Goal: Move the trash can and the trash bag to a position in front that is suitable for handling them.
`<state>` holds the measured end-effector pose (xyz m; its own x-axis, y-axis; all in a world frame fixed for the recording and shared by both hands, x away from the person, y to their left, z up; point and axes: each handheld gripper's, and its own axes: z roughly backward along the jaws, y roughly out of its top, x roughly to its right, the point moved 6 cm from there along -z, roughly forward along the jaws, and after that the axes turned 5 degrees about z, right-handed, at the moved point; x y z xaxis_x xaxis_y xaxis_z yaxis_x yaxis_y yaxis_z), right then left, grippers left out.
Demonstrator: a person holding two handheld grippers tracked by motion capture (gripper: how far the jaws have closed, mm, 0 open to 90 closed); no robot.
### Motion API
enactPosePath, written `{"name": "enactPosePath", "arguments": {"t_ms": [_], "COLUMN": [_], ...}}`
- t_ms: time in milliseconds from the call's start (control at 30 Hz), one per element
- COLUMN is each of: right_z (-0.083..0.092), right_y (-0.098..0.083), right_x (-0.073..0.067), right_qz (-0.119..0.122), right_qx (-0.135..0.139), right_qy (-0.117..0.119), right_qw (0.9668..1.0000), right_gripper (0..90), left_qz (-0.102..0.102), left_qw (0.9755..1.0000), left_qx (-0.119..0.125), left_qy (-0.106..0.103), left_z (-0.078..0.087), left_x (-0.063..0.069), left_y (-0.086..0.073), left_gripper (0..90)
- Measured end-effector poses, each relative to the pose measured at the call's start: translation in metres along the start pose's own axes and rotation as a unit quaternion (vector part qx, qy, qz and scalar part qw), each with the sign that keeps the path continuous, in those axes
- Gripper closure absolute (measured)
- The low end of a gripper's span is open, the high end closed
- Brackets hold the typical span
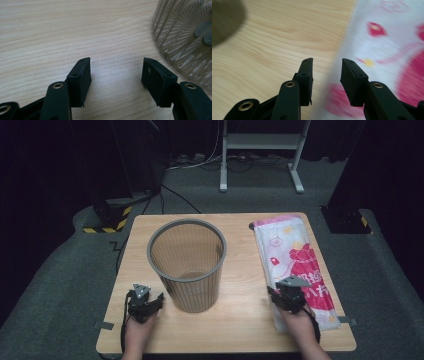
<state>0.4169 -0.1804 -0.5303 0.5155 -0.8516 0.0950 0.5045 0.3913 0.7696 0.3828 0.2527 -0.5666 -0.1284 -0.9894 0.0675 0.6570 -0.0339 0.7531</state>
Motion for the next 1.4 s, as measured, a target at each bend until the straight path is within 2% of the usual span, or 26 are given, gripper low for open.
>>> {"name": "enactPosePath", "arguments": {"t_ms": [67, 100, 167, 233, 267, 333, 400, 533, 633, 700, 733, 767, 800, 833, 867, 900, 967, 1000, 1067, 1100, 1133, 1167, 1200, 1233, 1267, 1400], "right_z": [-0.008, -0.011, -0.019, -0.025, -0.029, -0.036, -0.04, -0.043, -0.042, -0.041, -0.041, -0.039, -0.038, -0.037, -0.035, -0.034, -0.03, -0.027, -0.023, -0.023, -0.016, -0.014, -0.014, -0.008, -0.007, -0.004], "right_y": [0.008, 0.011, 0.016, 0.021, 0.025, 0.034, 0.043, 0.063, 0.072, 0.074, 0.074, 0.071, 0.069, 0.067, 0.065, 0.062, 0.055, 0.052, 0.047, 0.047, 0.041, 0.039, 0.039, 0.034, 0.031, 0.024], "right_x": [-0.02, -0.027, -0.038, -0.048, -0.053, -0.062, -0.07, -0.085, -0.088, -0.083, -0.083, -0.073, -0.067, -0.062, -0.055, -0.048, -0.036, -0.03, -0.019, -0.019, -0.008, -0.003, -0.003, 0.007, 0.011, 0.02], "right_qz": [0.016, 0.021, 0.026, 0.027, 0.03, 0.037, 0.039, 0.045, 0.052, 0.05, 0.05, 0.045, 0.046, 0.044, 0.046, 0.046, 0.035, 0.03, 0.027, 0.027, 0.016, 0.016, 0.016, 0.013, 0.007, 0.0], "right_qx": [0.004, 0.005, 0.009, 0.009, 0.011, 0.013, 0.018, 0.034, 0.042, 0.047, 0.047, 0.044, 0.043, 0.044, 0.044, 0.044, 0.043, 0.043, 0.045, 0.045, 0.045, 0.047, 0.047, 0.048, 0.047, 0.045], "right_qy": [0.013, 0.017, 0.025, 0.04, 0.039, 0.046, 0.053, 0.066, 0.068, 0.063, 0.063, 0.058, 0.054, 0.044, 0.034, 0.029, 0.024, 0.017, 0.007, 0.007, 0.002, -0.004, -0.004, -0.013, -0.013, -0.017], "right_qw": [0.9998, 0.9996, 0.9993, 0.9988, 0.9987, 0.9982, 0.9976, 0.9962, 0.9954, 0.9956, 0.9956, 0.9963, 0.9965, 0.9971, 0.9974, 0.9976, 0.9982, 0.9985, 0.9986, 0.9986, 0.9989, 0.9988, 0.9988, 0.9987, 0.9988, 0.9988], "right_gripper": [61.9, 62.6, 65.5, 69.6, 71.0, 72.7, 73.4, 71.2, 68.9, 68.8, 68.8, 67.8, 66.9, 66.5, 66.5, 66.5, 67.2, 67.7, 68.0, 68.0, 68.1, 68.2, 68.2, 68.4, 68.5, 68.6], "left_qz": [-0.009, -0.013, -0.004, -0.017, -0.019, -0.015, -0.007, 0.007, 0.012, 0.006, -0.003, -0.006, -0.005, -0.012, -0.012, -0.025, -0.036, -0.036, -0.044, -0.044, -0.052, -0.062, -0.062, -0.081, -0.086, -0.089], "left_qw": [0.9999, 0.9998, 0.9997, 0.9996, 0.9996, 0.9995, 0.999, 0.9995, 0.9996, 0.9996, 0.9996, 0.9994, 0.9991, 0.9989, 0.9989, 0.9983, 0.9977, 0.9977, 0.997, 0.997, 0.9961, 0.9955, 0.9955, 0.9941, 0.9935, 0.9927], "left_qx": [0.001, -0.005, -0.014, -0.006, -0.003, 0.001, 0.01, 0.018, 0.014, 0.009, 0.007, 0.012, 0.012, 0.009, 0.009, 0.011, 0.01, 0.01, 0.011, 0.011, 0.002, -0.002, -0.002, -0.005, -0.007, -0.006], "left_qy": [-0.008, -0.012, -0.019, -0.023, -0.023, -0.029, -0.044, -0.024, -0.021, -0.025, -0.026, -0.033, -0.04, -0.045, -0.045, -0.051, -0.057, -0.057, -0.063, -0.063, -0.071, -0.072, -0.072, -0.072, -0.074, -0.081], "left_z": [0.0, 0.0, -0.002, -0.001, -0.001, -0.001, 0.001, 0.0, -0.002, -0.003, -0.004, -0.008, -0.01, -0.013, -0.013, -0.017, -0.021, -0.021, -0.028, -0.028, -0.032, -0.034, -0.034, -0.037, -0.038, -0.041], "left_x": [0.002, 0.005, 0.01, 0.017, 0.019, 0.022, 0.029, 0.033, 0.04, 0.044, 0.05, 0.064, 0.071, 0.079, 0.079, 0.096, 0.112, 0.112, 0.132, 0.132, 0.144, 0.15, 0.15, 0.161, 0.165, 0.174], "left_y": [0.001, 0.002, 0.005, 0.009, 0.01, 0.012, 0.016, 0.018, 0.021, 0.022, 0.025, 0.03, 0.033, 0.035, 0.035, 0.04, 0.044, 0.044, 0.049, 0.049, 0.052, 0.053, 0.053, 0.057, 0.058, 0.063], "left_gripper": [44.6, 49.4, 51.8, 59.8, 64.2, 70.6, 73.3, 79.2, 81.9, 81.7, 81.7, 79.9, 79.4, 79.1, 78.4, 77.9, 77.0, 77.1, 77.2, 78.1, 78.8, 78.8, 78.8, 78.6, 78.5, 78.5]}}
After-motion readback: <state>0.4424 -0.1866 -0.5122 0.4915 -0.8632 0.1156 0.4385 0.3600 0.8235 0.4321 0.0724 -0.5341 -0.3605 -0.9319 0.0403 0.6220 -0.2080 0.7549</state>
